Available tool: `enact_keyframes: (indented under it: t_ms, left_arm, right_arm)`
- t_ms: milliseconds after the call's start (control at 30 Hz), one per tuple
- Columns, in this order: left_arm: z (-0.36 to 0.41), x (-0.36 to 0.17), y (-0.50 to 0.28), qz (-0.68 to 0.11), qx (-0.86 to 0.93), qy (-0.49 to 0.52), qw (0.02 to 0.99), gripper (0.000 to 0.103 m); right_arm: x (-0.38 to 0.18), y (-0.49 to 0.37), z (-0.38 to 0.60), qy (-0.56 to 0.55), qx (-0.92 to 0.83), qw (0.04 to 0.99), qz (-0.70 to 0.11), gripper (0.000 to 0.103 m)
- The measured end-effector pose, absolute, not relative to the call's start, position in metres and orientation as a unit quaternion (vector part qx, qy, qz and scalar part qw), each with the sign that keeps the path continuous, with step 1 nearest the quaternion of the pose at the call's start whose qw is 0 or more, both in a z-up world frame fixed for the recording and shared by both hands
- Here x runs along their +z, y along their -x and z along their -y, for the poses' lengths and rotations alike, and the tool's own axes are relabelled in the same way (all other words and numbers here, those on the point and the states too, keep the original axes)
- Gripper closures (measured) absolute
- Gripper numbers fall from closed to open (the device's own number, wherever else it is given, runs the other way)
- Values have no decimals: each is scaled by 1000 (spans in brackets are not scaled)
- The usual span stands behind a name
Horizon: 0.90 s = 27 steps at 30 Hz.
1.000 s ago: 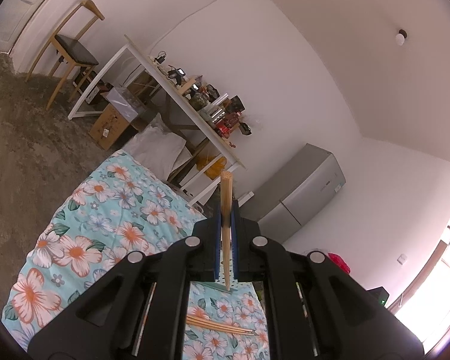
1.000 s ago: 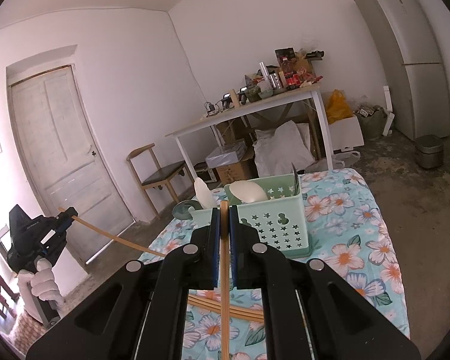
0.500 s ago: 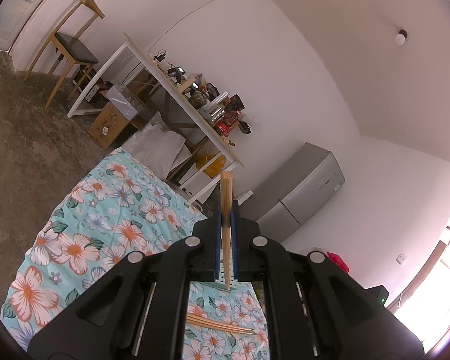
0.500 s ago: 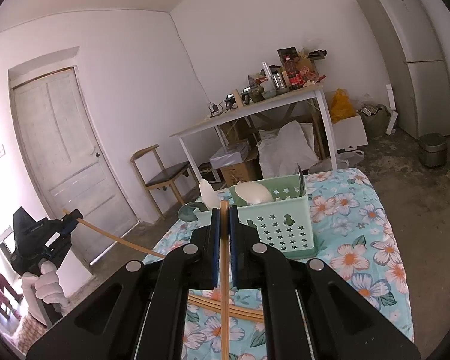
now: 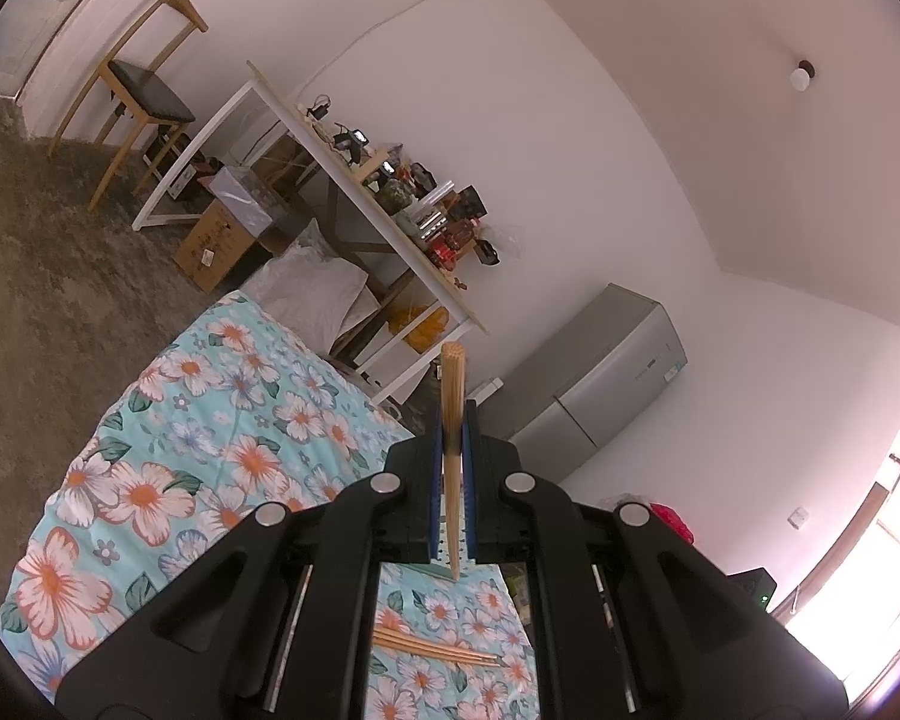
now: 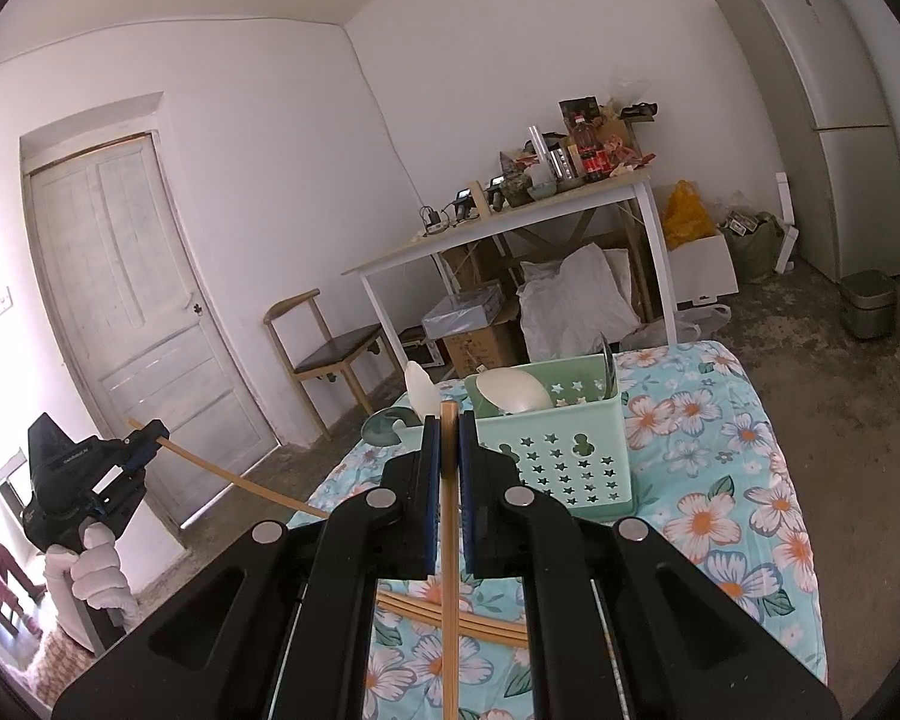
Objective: Organize utensils
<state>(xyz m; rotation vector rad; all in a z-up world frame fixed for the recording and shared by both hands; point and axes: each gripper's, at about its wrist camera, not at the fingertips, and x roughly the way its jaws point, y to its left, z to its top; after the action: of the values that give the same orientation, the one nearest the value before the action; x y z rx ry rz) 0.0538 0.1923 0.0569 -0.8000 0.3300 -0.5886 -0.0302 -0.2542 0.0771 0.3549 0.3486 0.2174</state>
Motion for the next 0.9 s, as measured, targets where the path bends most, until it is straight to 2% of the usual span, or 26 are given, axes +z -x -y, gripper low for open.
enact_keyframes:
  t_ms: [233, 633, 900]
  left_arm:
    - [-181, 63, -50, -152, -307, 387, 856, 98]
    - [-145, 106, -51, -123, -372, 370, 843, 98]
    - [-96, 150, -77, -88, -379, 310, 868, 98]
  right_arm:
    - [87, 30, 253, -170, 108, 966, -162, 97]
    - [94, 31, 264, -168, 114, 969, -142, 97]
    - [96, 29, 270, -168, 121, 969, -134, 97]
